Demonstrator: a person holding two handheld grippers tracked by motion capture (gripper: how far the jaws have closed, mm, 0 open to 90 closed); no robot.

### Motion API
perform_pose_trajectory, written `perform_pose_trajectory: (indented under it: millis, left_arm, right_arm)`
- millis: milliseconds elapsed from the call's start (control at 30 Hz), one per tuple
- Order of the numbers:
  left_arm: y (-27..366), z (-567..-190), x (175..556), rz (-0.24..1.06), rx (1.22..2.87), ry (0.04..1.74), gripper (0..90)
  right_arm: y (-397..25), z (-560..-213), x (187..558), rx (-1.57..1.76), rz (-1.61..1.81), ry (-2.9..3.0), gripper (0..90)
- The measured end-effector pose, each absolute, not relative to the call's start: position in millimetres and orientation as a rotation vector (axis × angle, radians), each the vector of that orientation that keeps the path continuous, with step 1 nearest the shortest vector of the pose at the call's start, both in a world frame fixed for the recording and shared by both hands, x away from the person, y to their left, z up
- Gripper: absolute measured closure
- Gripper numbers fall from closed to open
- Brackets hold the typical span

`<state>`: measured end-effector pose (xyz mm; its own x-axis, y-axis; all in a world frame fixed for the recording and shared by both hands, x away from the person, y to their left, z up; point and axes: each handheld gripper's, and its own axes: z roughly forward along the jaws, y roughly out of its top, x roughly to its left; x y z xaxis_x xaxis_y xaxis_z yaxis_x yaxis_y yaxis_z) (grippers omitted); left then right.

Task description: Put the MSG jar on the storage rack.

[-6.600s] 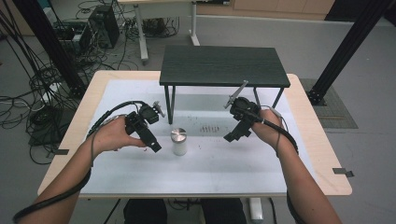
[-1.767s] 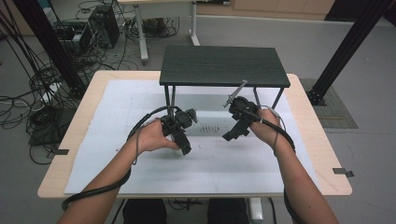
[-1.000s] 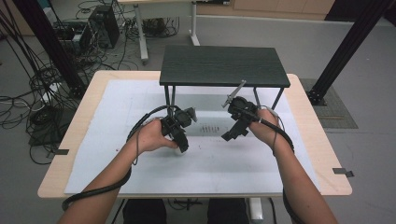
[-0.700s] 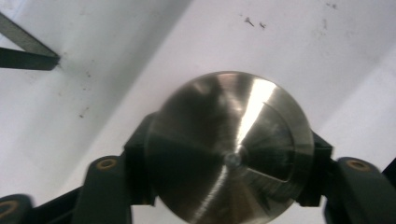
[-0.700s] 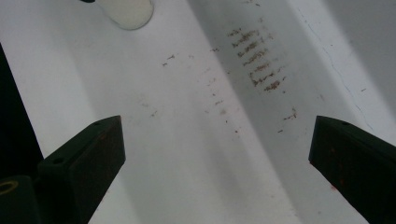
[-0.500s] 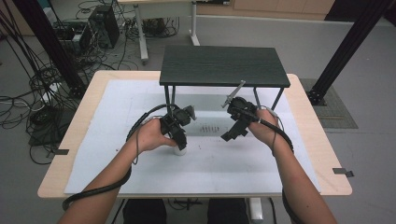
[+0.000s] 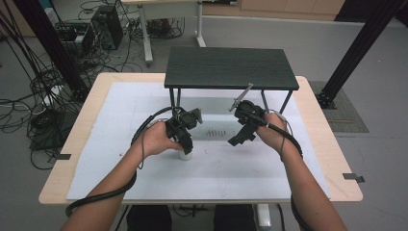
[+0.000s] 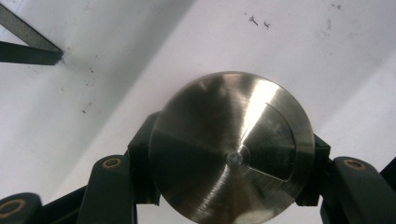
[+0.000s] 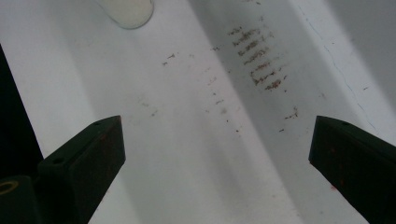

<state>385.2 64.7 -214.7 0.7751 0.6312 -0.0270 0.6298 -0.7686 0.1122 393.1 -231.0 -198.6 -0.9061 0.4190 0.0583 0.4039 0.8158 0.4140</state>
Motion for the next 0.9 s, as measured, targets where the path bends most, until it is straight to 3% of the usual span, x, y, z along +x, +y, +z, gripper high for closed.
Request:
perform_pose_trajectory:
  millis: [900]
  left_arm:
    - [60.9,-214.3,386.1,0.018,2.867,1.023,42.4]
  right_arm:
    - [-229.7,-197.8,393.4,0.669,0.665,2.958,3.6]
